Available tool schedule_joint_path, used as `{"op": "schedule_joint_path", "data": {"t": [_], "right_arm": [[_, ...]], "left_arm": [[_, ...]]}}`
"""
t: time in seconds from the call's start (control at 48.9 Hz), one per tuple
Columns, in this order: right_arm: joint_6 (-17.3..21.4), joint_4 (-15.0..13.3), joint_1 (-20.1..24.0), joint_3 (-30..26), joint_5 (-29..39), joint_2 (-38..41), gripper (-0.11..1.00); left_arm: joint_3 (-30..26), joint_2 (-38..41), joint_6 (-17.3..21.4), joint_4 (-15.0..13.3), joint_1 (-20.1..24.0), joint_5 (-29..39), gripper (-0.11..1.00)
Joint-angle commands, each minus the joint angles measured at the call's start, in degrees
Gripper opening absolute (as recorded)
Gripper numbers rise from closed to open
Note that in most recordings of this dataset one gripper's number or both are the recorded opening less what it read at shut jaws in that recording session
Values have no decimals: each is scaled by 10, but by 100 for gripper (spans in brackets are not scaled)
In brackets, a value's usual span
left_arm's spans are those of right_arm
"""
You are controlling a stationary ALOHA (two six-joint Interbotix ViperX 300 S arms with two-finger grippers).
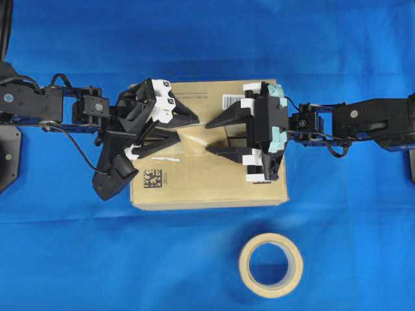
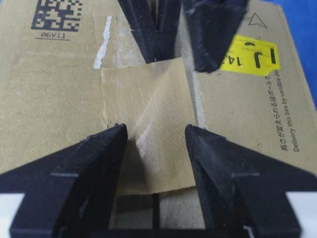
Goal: Apply tape along the seams of the closed cardboard box to seal it securely.
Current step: 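Press the tape strip flat onto the seam with the right gripper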
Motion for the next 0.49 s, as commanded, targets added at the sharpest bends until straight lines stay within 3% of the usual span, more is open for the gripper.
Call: {"op": "schedule_joint_path", "data": {"t": [0.0, 0.245, 0.47], "right_arm": [[-1, 2, 1, -4, 3, -5, 59], [0, 2, 1, -4, 4, -5, 59], [1, 2, 1, -3, 10, -5, 59]], "left_arm": [[-10, -5, 1, -1, 4, 1, 77], [-22, -5, 1, 1, 9, 25, 72], [-51, -4, 1, 3, 14, 105, 72]]}}
